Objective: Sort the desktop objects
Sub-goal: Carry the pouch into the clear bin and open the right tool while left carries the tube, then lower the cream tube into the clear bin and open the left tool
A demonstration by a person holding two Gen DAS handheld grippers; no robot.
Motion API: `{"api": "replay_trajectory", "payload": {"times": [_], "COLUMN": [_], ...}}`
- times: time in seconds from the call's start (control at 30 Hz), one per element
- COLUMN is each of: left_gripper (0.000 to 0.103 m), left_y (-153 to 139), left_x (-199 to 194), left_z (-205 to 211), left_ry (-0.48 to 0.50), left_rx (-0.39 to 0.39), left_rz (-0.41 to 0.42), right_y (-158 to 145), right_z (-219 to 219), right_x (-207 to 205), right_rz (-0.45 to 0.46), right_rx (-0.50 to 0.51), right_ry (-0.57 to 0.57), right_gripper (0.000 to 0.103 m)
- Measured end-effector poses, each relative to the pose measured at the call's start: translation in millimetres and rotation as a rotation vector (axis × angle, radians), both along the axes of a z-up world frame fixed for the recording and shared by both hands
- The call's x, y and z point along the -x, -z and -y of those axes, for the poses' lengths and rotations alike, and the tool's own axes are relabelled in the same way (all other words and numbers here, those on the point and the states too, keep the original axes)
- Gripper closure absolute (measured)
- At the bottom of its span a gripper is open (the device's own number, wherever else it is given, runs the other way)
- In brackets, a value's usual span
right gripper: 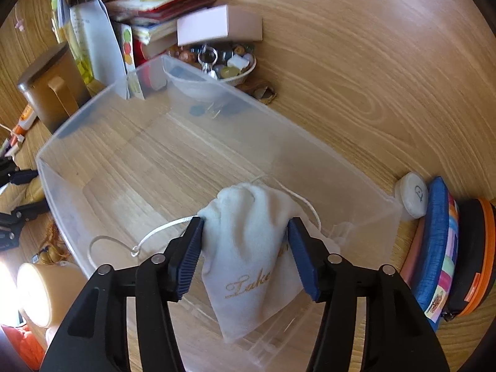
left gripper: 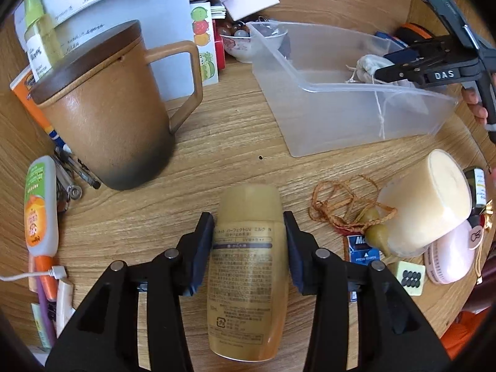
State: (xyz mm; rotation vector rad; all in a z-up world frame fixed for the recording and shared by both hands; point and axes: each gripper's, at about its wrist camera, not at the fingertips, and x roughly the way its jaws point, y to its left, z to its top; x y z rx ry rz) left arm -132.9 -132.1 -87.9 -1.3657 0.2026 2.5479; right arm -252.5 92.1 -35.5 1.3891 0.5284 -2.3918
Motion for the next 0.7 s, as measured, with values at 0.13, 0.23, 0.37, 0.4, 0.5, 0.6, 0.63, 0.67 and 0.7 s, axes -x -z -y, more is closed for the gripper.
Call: {"api": "replay_trajectory", "payload": {"times": [0.13, 0.23, 0.37, 0.4, 0.5, 0.6, 0.63, 0.67, 0.7], "left_gripper": [0.059, 0.062, 0.078, 0.078, 0.078, 0.077, 0.077, 0.076, 0.074], "left_y": [-1, -5, -17, -20, -18, -14, -15, -15, -14], "left_x": [-5, -8, -14, -16, -13, -11, -10, -10, -11], "left_z": [13, 24, 41, 43, 42, 34, 32, 31, 32], "left_ry": [-0.04, -0.079, -0.106, -0.105, -0.092, -0.067, -0.06, -0.046, -0.039], "left_rx": [-0.082, -0.167, -0.303, -0.323, -0.301, -0.213, -0.182, -0.155, -0.126], "left_rz": [-0.022, -0.046, -0.084, -0.095, -0.072, -0.029, -0.01, 0.014, 0.028], "right_y": [-19, -34, -42, -44, -48, -49, -50, -51, -52], "right_z": [-8, -11, -8, -6, -2, 2, 2, 2, 1], "right_x": [-9, -16, -21, -23, -30, -36, -39, -41, -44], "right_rz": [-0.053, -0.083, -0.105, -0.108, -0.124, -0.131, -0.134, -0.138, -0.141], "right_rx": [0.035, 0.056, 0.067, 0.068, 0.067, 0.074, 0.076, 0.079, 0.085], "right_ry": [0.016, 0.023, 0.017, 0.016, 0.007, -0.007, -0.009, -0.011, -0.015], "right_gripper": [0.037, 0.031, 0.03, 0.03, 0.03, 0.03, 0.03, 0.03, 0.03]}}
